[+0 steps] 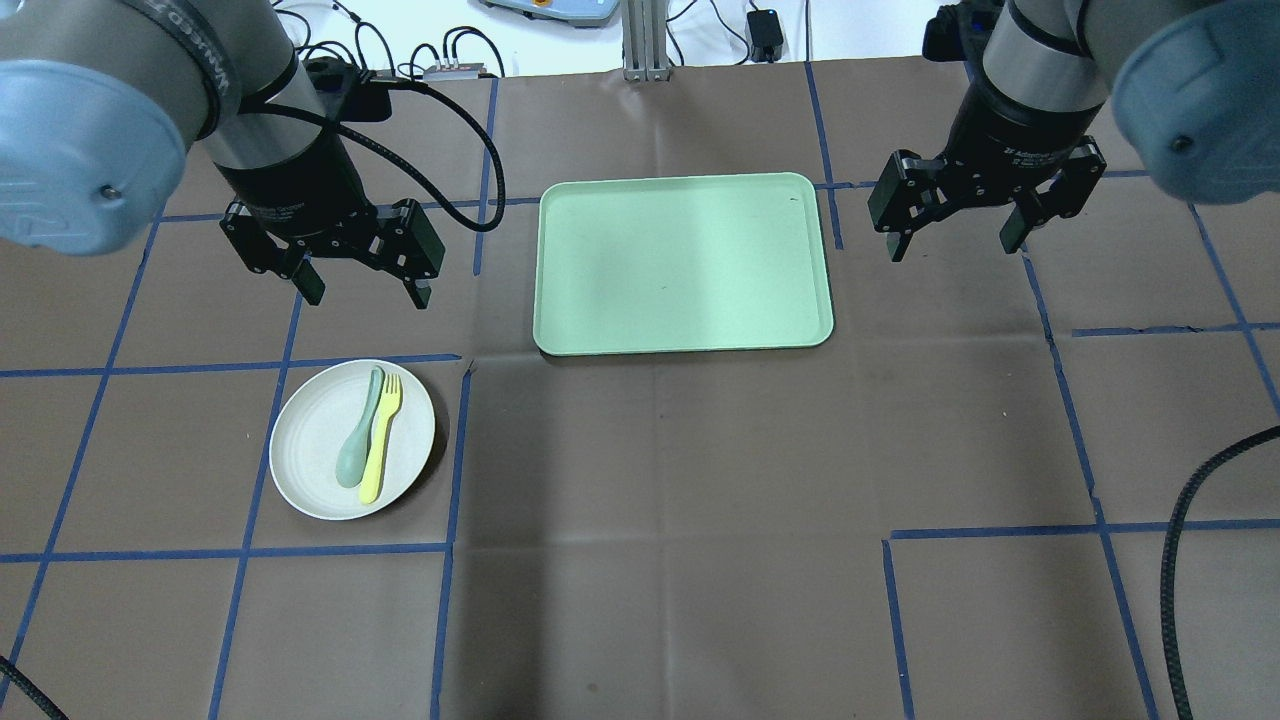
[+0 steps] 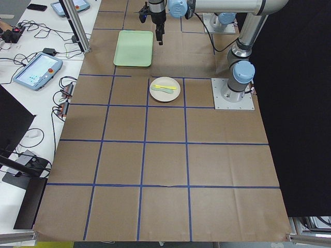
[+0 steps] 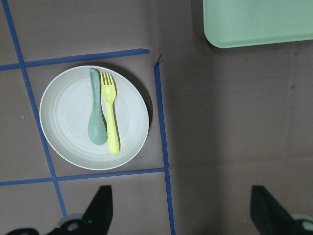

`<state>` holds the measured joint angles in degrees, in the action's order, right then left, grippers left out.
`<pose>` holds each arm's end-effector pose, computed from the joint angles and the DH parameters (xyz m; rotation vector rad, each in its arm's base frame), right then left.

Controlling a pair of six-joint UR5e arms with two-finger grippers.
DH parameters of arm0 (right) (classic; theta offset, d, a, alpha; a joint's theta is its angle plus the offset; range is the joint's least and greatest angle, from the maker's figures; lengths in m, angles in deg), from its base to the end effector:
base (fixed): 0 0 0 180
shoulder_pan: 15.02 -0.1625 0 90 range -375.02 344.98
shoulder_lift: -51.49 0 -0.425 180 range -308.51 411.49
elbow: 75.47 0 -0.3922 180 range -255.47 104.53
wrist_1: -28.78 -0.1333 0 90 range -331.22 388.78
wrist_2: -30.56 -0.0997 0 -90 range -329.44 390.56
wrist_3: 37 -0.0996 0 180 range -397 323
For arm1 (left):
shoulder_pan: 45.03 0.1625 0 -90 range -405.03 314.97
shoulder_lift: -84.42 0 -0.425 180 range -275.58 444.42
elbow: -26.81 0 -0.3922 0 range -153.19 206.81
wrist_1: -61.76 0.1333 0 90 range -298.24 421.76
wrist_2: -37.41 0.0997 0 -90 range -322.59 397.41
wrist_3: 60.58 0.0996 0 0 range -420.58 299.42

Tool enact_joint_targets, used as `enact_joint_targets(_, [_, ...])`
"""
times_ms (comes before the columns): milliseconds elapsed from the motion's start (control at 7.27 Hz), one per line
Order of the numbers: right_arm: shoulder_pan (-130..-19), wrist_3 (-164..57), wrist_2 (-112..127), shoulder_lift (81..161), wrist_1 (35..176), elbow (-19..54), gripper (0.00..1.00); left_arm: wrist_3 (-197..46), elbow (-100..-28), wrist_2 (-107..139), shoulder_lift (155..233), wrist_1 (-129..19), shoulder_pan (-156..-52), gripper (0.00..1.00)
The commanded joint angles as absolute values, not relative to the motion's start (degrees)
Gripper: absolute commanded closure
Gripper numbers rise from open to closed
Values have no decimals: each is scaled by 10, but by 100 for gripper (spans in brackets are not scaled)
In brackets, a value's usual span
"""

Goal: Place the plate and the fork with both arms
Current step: 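Move the left gripper down toward the white plate's rim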

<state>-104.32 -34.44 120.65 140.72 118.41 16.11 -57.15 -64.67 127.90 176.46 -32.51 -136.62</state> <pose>0.1271 -0.4940 0.4672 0.0510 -3.1401 -0.0746 -0.1460 -0.4880 0.4510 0.1379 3.1249 0.2132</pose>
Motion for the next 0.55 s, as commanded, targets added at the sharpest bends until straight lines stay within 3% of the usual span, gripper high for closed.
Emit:
enact_joint_targets(0, [-1044,-344,1206,1411,1183,163,0,-569,-656,1281,1768,-325,-1362,0])
enact_joint_targets(412, [-1044,-344,1206,1412,1182,163,0,-555,-660,1277,1767,-326,-1315,0])
